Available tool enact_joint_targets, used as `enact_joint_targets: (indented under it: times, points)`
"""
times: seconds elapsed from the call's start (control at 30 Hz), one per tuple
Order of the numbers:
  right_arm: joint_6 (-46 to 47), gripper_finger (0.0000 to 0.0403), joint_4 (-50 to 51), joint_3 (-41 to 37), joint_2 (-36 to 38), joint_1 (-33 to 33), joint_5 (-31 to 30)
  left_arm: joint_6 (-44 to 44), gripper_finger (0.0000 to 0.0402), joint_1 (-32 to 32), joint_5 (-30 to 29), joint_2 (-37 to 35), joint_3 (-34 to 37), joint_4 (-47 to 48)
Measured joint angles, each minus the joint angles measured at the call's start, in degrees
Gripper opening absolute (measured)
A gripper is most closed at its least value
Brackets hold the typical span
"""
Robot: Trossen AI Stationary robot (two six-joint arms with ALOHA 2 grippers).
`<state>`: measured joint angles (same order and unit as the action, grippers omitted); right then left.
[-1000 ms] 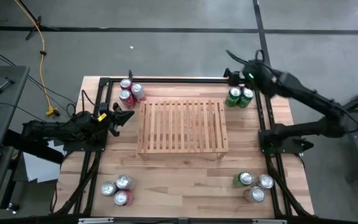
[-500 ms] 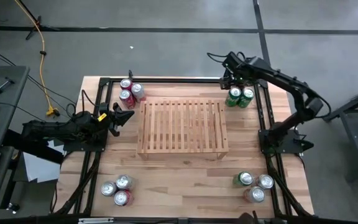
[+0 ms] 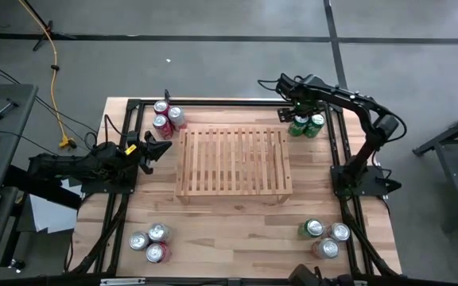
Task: Place canned beverage on shelf
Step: Put the top right red soda can on the shelf
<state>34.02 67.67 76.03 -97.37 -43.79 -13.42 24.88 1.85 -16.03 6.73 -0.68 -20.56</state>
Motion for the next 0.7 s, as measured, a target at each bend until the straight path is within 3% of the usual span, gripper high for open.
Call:
enact_joint_targets:
  times: [0.33, 0.7]
  points:
    - [-1.9, 0.0332, -3.3, 0.0, -0.9, 0.0, 8.2, 0.0, 0.0003, 0.0, 0.0, 0.0, 0.0, 0.0]
    - [-3.0, 0.0314, -3.3, 0.0, -0.9, 0.0, 7.6, 0.0, 0.0003, 0.0, 0.0, 0.0, 0.0, 0.0]
